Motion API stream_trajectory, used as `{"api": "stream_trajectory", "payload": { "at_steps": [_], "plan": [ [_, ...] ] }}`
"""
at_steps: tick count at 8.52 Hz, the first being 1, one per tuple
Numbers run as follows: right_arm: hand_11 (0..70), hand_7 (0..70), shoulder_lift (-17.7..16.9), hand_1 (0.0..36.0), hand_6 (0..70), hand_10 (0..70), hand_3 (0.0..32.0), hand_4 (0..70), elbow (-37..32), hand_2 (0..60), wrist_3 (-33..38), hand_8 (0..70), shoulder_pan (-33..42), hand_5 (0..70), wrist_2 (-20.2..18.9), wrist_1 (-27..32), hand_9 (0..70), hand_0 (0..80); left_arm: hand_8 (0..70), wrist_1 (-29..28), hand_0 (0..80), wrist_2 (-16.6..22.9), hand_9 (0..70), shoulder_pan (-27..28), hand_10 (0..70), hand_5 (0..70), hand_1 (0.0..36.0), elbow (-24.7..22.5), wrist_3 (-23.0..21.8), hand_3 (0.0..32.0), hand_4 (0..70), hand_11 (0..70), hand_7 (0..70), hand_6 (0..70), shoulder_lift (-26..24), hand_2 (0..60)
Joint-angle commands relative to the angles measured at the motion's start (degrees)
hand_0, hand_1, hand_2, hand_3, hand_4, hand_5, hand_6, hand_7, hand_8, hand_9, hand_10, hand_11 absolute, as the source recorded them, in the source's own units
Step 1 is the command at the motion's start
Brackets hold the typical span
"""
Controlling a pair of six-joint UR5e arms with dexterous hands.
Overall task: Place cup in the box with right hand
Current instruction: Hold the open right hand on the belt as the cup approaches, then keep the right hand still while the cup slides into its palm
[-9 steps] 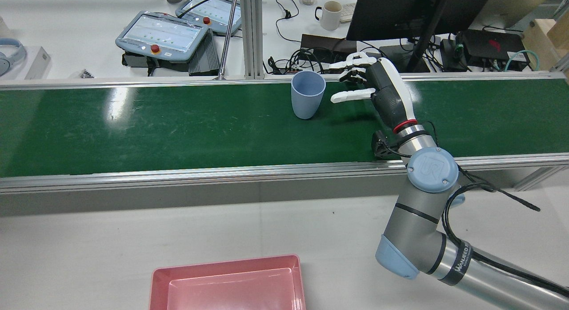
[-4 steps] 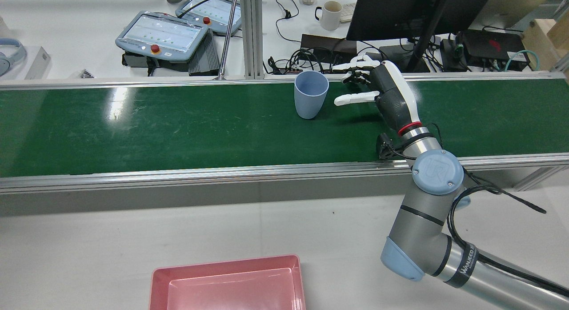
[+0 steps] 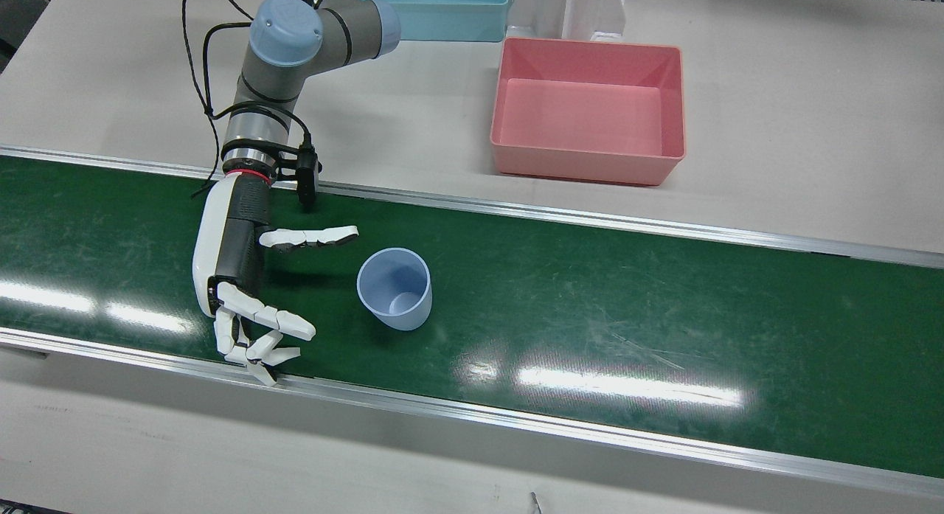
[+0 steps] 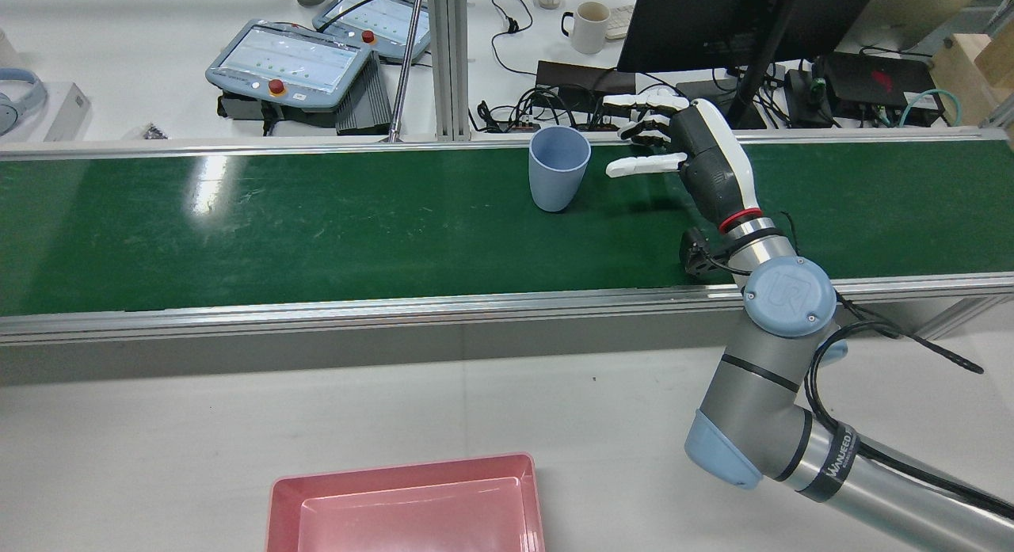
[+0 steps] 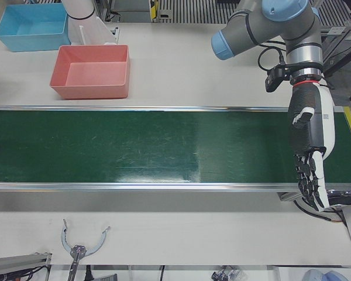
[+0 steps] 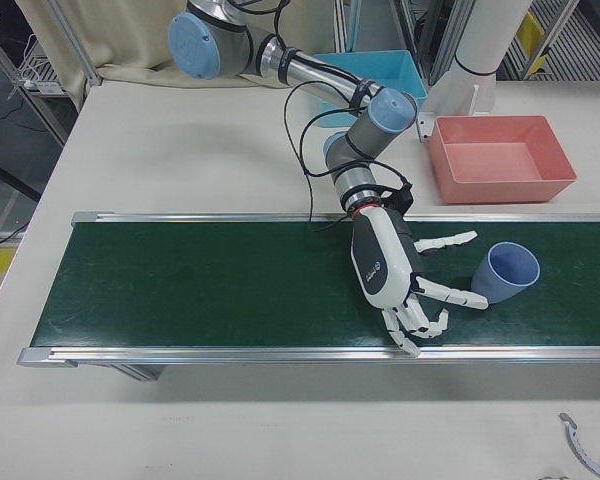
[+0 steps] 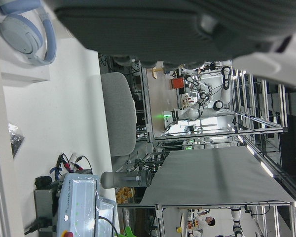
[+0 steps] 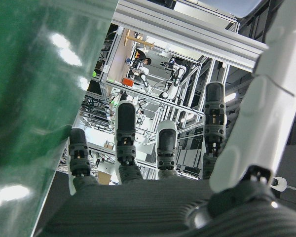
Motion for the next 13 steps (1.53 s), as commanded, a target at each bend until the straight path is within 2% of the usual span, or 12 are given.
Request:
{"api": "stream_trajectory", "payload": {
  "at_steps": [1,5,7,13],
  "plan": [
    [19.6,70.0,-0.02,11.5,12.8,13.4,26.8,34.9,-0.07,0.0,-0.07,30.2,0.33,7.3,-0.03,-0.10,43.0,52.8,0.0,0.00,0.0,0.00,0.0,0.00,0.0,0.0,0.0,0.03,0.00,0.0,0.0,0.0,0.0,0.0,0.00,0.0],
    [20.3,70.0,-0.11,12.8,13.4,13.7,25.4,34.8,0.02,0.0,-0.16,30.9,-0.81,8.0,-0.38,-0.10,44.0,54.5,0.0,0.00,0.0,0.00,0.0,0.00,0.0,0.0,0.0,-0.06,0.00,0.0,0.0,0.0,0.0,0.0,0.00,0.0],
    [19.7,70.0,-0.11,11.7,13.4,13.5,26.0,34.9,0.28,0.0,-0.16,31.0,-0.81,7.7,-0.38,-0.19,44.4,53.9,0.0,0.00,0.0,0.09,0.0,0.00,0.0,0.0,0.0,-0.06,0.00,0.0,0.0,0.0,0.0,0.0,0.00,0.0],
    [19.9,70.0,-0.55,12.8,13.3,13.5,27.2,33.3,0.72,0.0,-0.07,31.1,-0.73,8.1,-0.38,-1.33,44.4,55.0,0.0,0.00,0.0,0.00,0.0,0.00,0.0,0.0,0.0,-0.06,0.00,0.0,0.0,0.0,0.0,0.0,0.00,0.0]
  ]
}}
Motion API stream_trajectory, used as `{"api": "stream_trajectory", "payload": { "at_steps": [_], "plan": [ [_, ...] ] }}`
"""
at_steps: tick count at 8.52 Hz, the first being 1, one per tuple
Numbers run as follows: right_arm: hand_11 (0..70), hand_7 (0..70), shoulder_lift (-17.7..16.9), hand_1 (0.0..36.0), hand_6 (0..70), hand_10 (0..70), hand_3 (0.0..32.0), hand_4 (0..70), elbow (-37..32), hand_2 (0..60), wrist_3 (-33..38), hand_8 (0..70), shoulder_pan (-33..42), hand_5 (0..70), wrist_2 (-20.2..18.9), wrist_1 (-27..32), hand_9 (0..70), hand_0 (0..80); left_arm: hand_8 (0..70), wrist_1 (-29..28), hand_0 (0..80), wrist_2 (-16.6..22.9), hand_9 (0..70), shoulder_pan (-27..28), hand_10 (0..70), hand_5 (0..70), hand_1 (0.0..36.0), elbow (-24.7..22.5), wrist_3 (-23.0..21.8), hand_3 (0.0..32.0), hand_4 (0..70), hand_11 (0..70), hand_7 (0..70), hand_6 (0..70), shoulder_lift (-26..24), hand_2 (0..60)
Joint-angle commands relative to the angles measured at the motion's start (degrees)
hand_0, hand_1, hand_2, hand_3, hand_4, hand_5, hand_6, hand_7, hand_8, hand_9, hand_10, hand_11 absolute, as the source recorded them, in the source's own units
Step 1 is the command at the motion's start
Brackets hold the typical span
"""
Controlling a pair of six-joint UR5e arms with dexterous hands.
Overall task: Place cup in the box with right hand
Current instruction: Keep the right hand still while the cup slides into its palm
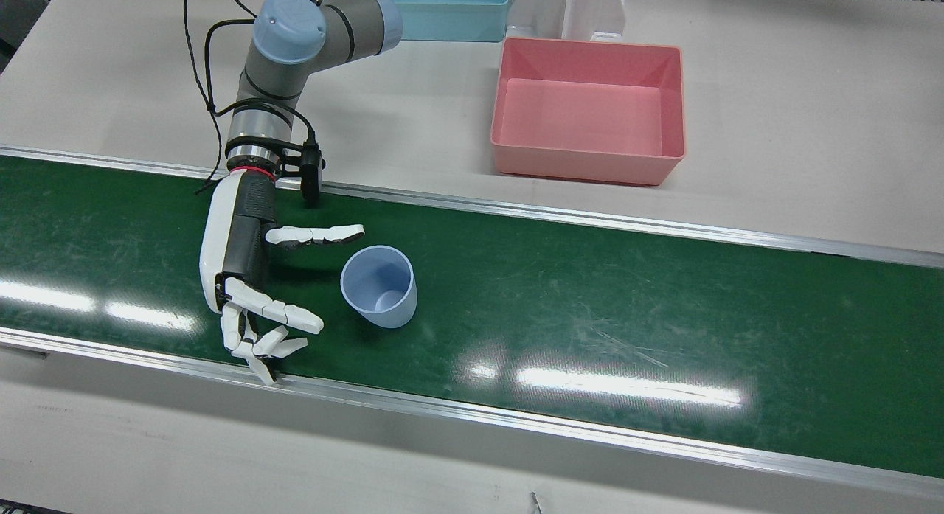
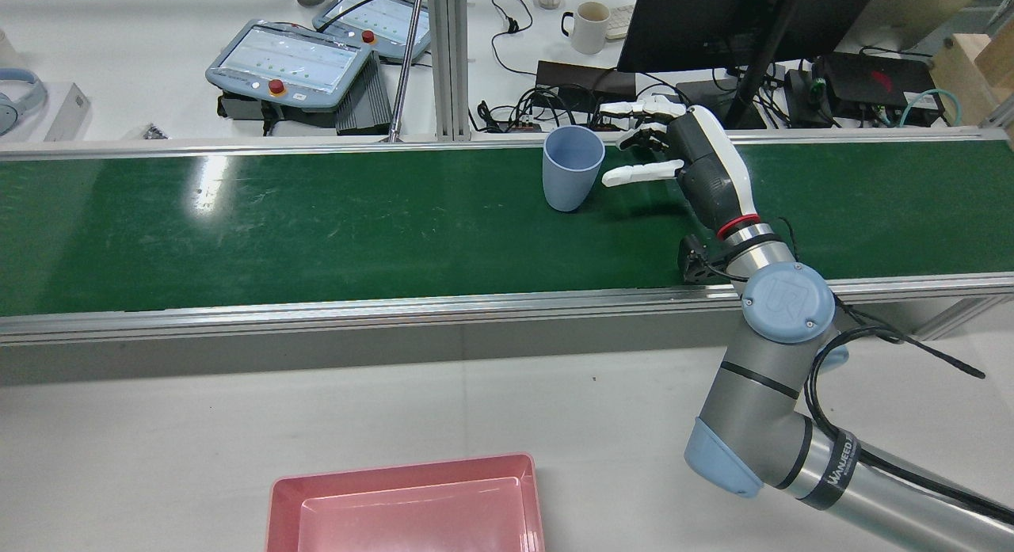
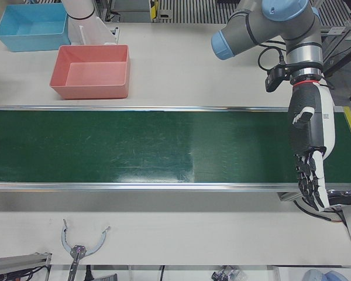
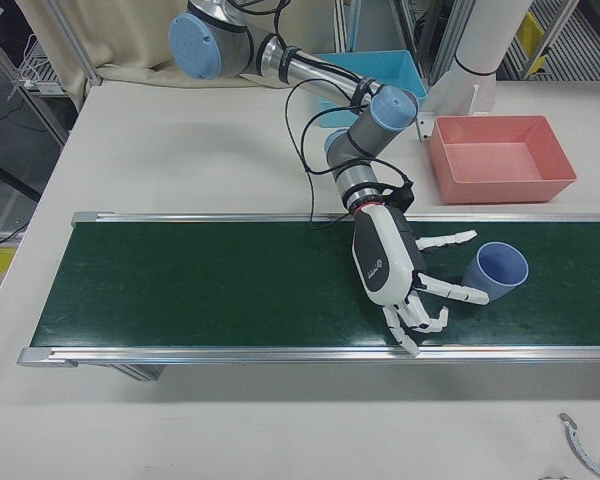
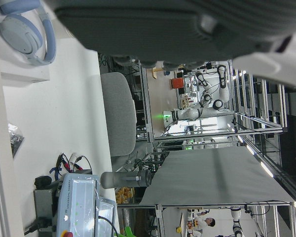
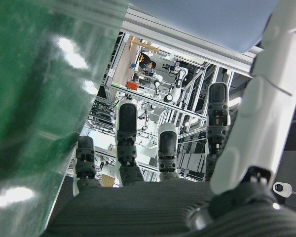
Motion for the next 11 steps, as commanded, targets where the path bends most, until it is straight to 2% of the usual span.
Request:
{"api": "stream_trajectory", "payload": {
  "at_steps": [1,11],
  "plan": [
    [19.9,70.0,-0.37,12.9,13.2,13.5,27.2,33.1,0.03,0.0,0.00,31.2,0.00,8.1,0.00,-0.04,44.5,54.9,0.0,0.00,0.0,0.08,0.0,0.02,0.0,0.0,0.0,-0.04,0.00,0.0,0.0,0.0,0.0,0.0,0.00,0.0],
    [20.4,70.0,-0.46,13.3,13.4,13.8,27.2,34.2,0.20,0.0,-0.08,31.5,-0.35,8.2,-0.09,-0.04,44.9,55.5,0.0,0.00,0.0,0.00,0.0,0.02,0.0,0.0,0.0,0.05,0.00,0.0,0.0,0.0,0.0,0.0,0.00,0.0]
  ]
}}
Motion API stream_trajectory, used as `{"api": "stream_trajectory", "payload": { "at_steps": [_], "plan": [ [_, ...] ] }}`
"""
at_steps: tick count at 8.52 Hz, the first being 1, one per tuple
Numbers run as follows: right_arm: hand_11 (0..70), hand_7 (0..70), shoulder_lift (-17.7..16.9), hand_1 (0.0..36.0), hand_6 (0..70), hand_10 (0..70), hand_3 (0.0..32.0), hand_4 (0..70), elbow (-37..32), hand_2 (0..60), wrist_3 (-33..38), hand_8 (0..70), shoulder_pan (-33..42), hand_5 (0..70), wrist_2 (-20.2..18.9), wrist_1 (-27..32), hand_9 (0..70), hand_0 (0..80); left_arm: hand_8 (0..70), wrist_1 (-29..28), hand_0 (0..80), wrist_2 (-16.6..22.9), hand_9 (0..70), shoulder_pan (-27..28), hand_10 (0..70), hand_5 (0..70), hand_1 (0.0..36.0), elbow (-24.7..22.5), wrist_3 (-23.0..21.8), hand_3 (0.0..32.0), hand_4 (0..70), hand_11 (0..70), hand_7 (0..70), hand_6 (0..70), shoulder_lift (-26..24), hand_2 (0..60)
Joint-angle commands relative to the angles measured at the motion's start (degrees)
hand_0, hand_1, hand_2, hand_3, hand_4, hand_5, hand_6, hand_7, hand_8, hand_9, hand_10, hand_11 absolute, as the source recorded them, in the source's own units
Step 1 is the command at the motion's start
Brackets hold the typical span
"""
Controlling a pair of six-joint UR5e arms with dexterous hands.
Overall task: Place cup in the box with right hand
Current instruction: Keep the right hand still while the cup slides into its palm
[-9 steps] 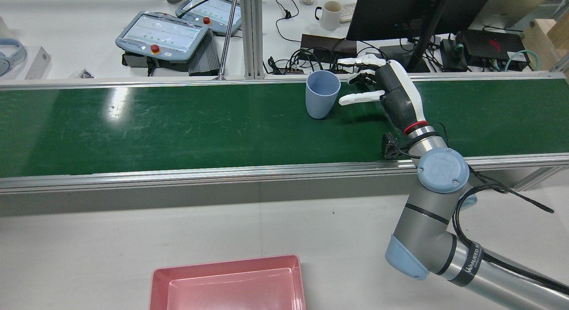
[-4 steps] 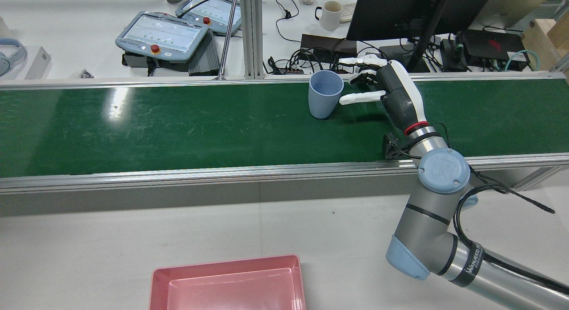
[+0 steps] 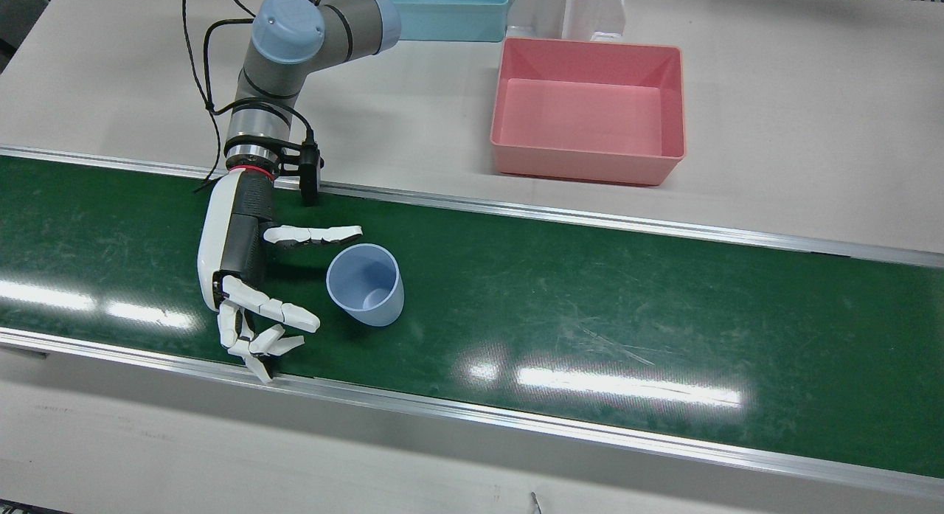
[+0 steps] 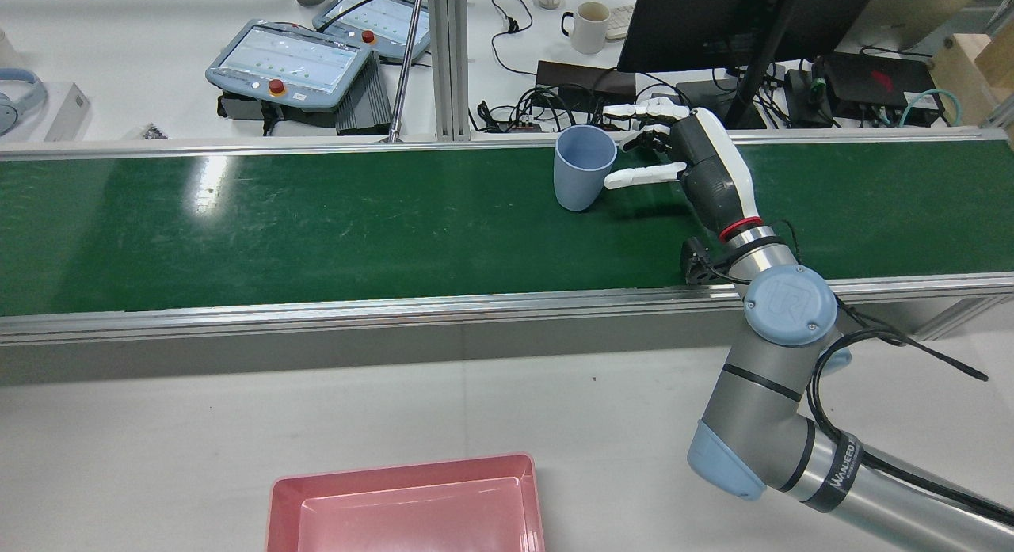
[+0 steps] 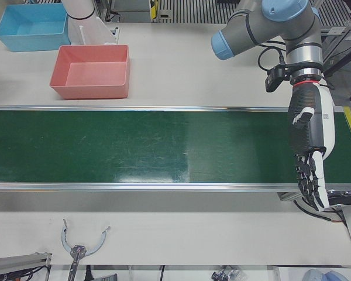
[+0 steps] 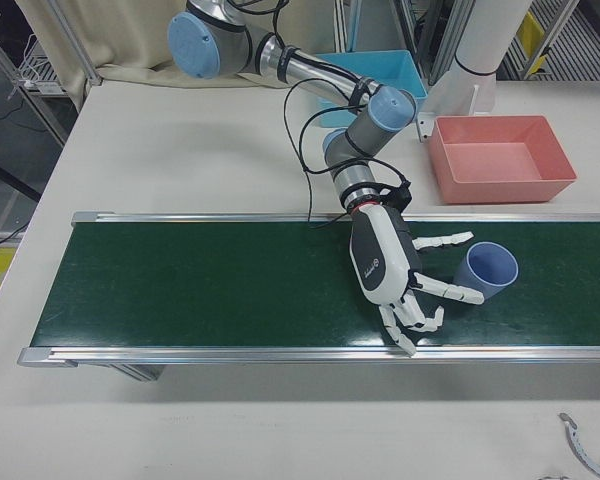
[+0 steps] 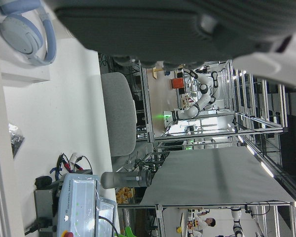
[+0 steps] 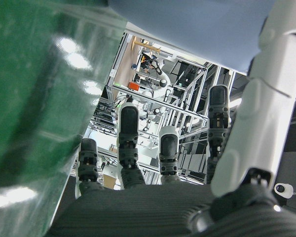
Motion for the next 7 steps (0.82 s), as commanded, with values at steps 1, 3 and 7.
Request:
{"api": "stream_trajectory", "payload": {
  "at_steps": [1,3,7],
  "plan": [
    [20.0,70.0,0.00,12.4,13.4,13.6,27.2,34.3,-0.07,0.0,0.00,31.6,-0.28,7.9,-0.01,0.00,45.1,54.6,0.0,0.00,0.0,0.00,0.0,0.00,0.0,0.0,0.0,-0.08,-0.03,0.0,0.0,0.0,0.0,0.0,0.00,0.0],
    [19.1,70.0,0.00,7.7,13.0,13.3,27.8,34.6,-0.16,0.0,-0.09,31.2,-0.28,6.6,-0.01,0.00,44.9,50.9,0.0,0.00,0.0,0.00,0.0,-0.09,0.0,0.0,0.0,-0.08,-0.03,0.0,0.0,0.0,0.0,0.0,0.00,0.0],
    [20.0,70.0,0.00,9.7,13.6,13.8,26.0,36.4,-0.25,0.0,0.00,31.7,-0.37,7.2,-0.01,0.00,45.6,52.8,0.0,0.00,0.0,0.00,0.0,0.00,0.0,0.0,0.0,-0.08,-0.03,0.0,0.0,0.0,0.0,0.0,0.00,0.0]
  ]
}}
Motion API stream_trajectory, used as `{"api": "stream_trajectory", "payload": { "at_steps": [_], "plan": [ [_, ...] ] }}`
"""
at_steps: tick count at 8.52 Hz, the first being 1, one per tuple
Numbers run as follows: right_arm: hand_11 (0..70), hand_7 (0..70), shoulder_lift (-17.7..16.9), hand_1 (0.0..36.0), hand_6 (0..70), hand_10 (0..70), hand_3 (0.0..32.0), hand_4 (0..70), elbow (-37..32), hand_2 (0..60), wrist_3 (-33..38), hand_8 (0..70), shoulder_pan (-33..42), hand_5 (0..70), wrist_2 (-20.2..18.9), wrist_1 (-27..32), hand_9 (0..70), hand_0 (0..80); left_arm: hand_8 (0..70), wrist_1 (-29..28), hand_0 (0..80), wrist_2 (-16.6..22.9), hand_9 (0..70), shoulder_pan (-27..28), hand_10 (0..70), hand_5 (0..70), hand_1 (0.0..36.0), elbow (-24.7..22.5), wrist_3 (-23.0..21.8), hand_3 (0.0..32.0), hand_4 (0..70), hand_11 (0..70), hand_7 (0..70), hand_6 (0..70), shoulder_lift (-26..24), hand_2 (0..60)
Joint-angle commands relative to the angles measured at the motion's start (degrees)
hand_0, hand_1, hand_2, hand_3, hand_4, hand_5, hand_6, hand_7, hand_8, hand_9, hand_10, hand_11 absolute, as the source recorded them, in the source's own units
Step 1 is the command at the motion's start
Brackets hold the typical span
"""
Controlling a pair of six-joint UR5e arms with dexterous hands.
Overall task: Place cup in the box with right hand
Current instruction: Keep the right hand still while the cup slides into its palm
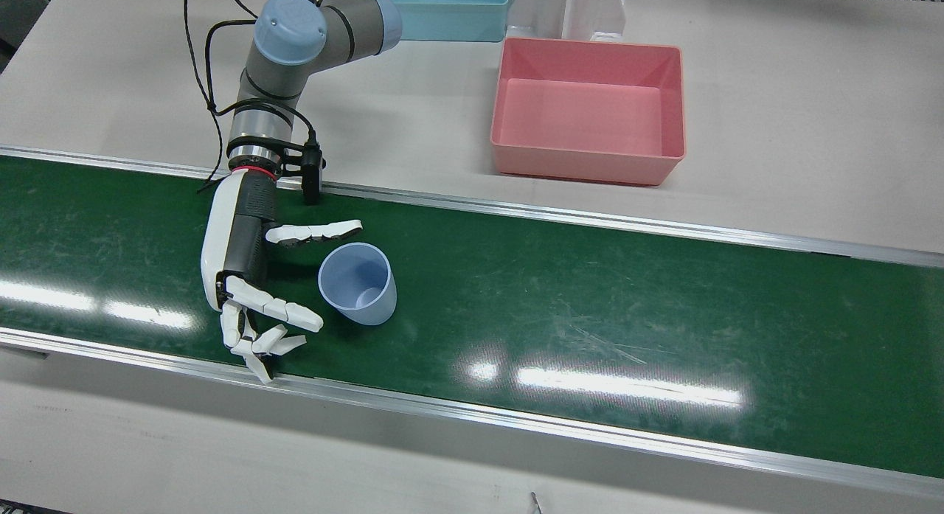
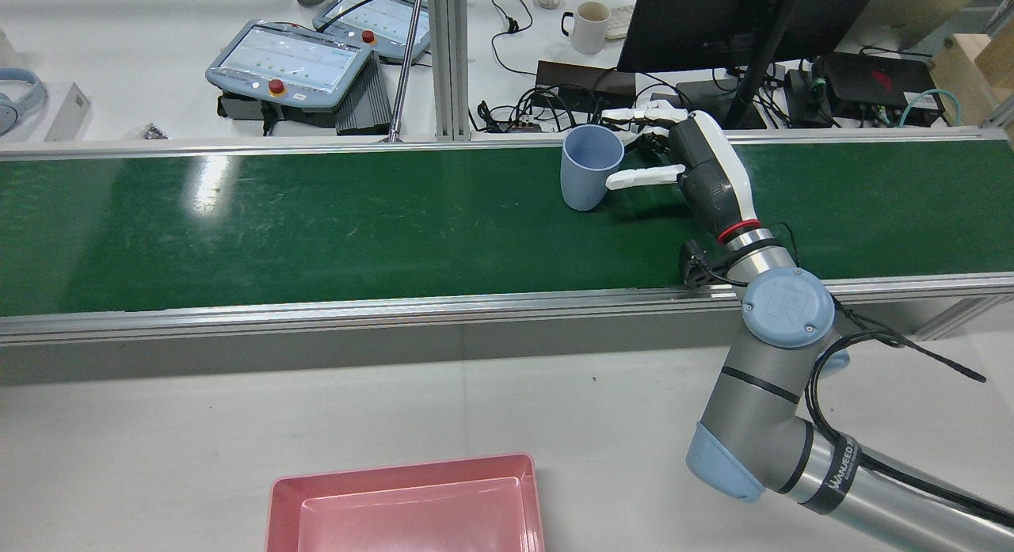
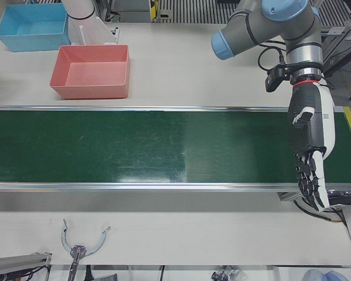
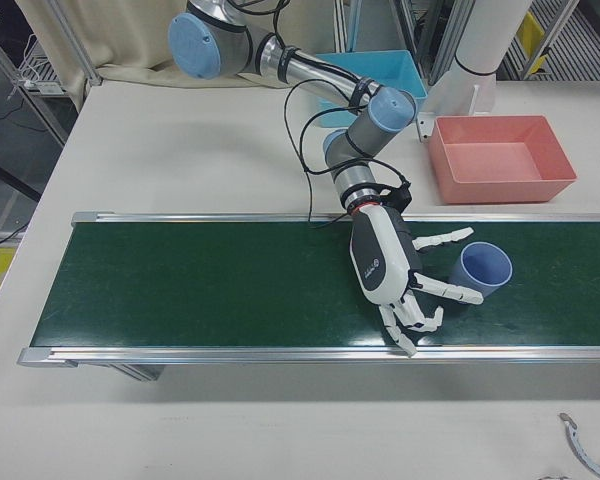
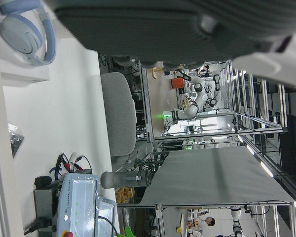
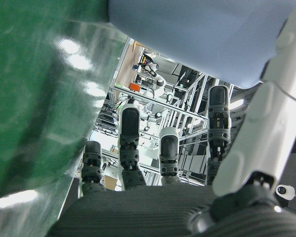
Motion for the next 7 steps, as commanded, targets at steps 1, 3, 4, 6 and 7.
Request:
{"api": "stream_trajectory", "payload": {
  "at_steps": [1,3,4,6,7],
  "plan": [
    [20.1,70.0,0.00,10.1,13.7,13.8,26.0,36.3,0.07,0.0,0.00,31.7,-0.09,7.3,0.00,0.00,45.7,53.2,0.0,0.00,0.0,-0.01,0.0,0.01,0.0,0.0,0.0,-0.02,0.00,0.0,0.0,0.0,0.0,0.0,0.00,0.0],
    [20.1,70.0,0.00,10.9,13.8,13.8,25.6,36.7,0.07,0.0,0.00,31.8,-0.09,7.5,0.00,0.00,45.7,53.9,0.0,0.00,0.0,-0.01,0.0,0.01,0.0,0.0,0.0,-0.02,0.00,0.0,0.0,0.0,0.0,0.0,0.00,0.0],
    [20.2,70.0,0.00,11.2,13.8,13.9,25.8,36.4,-0.02,0.0,0.00,31.9,-0.09,7.6,-0.09,0.00,45.8,54.1,0.0,0.00,0.0,-0.01,0.0,-0.07,0.0,0.0,0.0,-0.02,0.00,0.0,0.0,0.0,0.0,0.0,0.00,0.0],
    [20.4,70.0,-0.09,11.6,13.8,13.9,26.0,36.2,-0.02,0.0,0.00,32.0,-0.09,7.8,-0.09,0.00,45.8,54.6,0.0,0.00,0.0,-0.01,0.0,0.01,0.0,0.0,0.0,-0.02,0.00,0.0,0.0,0.0,0.0,0.0,0.00,0.0],
    [20.4,70.0,-0.09,11.6,13.8,13.9,26.0,36.0,-0.02,0.0,0.00,31.9,-0.18,7.8,-0.09,0.00,45.7,54.6,0.0,0.00,0.0,-0.01,0.0,0.01,0.0,0.0,0.0,0.06,0.00,0.0,0.0,0.0,0.0,0.0,0.00,0.0]
  ]
}}
